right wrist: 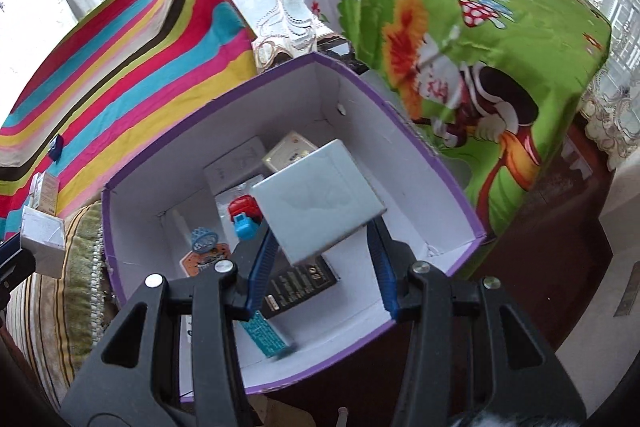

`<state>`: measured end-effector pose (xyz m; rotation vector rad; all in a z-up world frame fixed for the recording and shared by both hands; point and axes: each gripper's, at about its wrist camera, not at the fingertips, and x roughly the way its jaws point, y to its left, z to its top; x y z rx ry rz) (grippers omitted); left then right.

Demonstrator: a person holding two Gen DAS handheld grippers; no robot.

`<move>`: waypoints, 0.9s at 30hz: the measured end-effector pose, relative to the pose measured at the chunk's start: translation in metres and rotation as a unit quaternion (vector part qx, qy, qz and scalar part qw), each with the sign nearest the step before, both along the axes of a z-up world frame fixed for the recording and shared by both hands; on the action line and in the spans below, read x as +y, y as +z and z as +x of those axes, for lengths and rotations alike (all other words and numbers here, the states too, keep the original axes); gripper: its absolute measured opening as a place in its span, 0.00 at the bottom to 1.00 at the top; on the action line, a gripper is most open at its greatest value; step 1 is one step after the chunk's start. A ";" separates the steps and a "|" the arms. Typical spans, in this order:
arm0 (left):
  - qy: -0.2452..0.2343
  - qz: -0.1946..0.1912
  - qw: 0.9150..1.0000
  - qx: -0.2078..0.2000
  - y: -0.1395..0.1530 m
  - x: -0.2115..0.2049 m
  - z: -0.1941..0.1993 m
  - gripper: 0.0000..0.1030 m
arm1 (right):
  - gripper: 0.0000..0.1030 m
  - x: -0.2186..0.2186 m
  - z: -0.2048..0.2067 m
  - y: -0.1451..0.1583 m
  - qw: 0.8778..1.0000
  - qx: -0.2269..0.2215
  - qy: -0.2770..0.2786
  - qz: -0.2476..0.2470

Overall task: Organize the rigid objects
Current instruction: 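Carry the white cube box and the silver-wrapped box over the purple box, then lower both held boxes into the purple box and open both tools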

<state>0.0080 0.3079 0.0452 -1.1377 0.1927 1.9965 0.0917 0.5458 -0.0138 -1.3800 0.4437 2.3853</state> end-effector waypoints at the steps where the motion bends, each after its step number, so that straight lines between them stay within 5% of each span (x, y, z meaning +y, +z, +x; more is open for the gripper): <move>1: -0.003 0.000 1.000 -0.001 -0.001 0.003 0.000 0.42 | 0.48 0.005 0.002 -0.001 1.000 -0.002 -0.008 0.002; 11: -0.007 -0.003 1.000 -0.020 -0.009 0.016 -0.005 0.42 | 0.49 0.028 0.008 -0.008 0.999 -0.010 -0.040 0.001; 16: 0.005 -0.012 0.999 -0.042 -0.019 0.016 -0.012 0.46 | 0.71 0.030 0.009 -0.008 0.999 -0.012 -0.046 0.002; 27: 0.016 -0.004 0.998 -0.052 -0.019 0.008 -0.015 0.54 | 0.73 0.033 0.009 -0.003 0.998 -0.015 -0.055 -0.001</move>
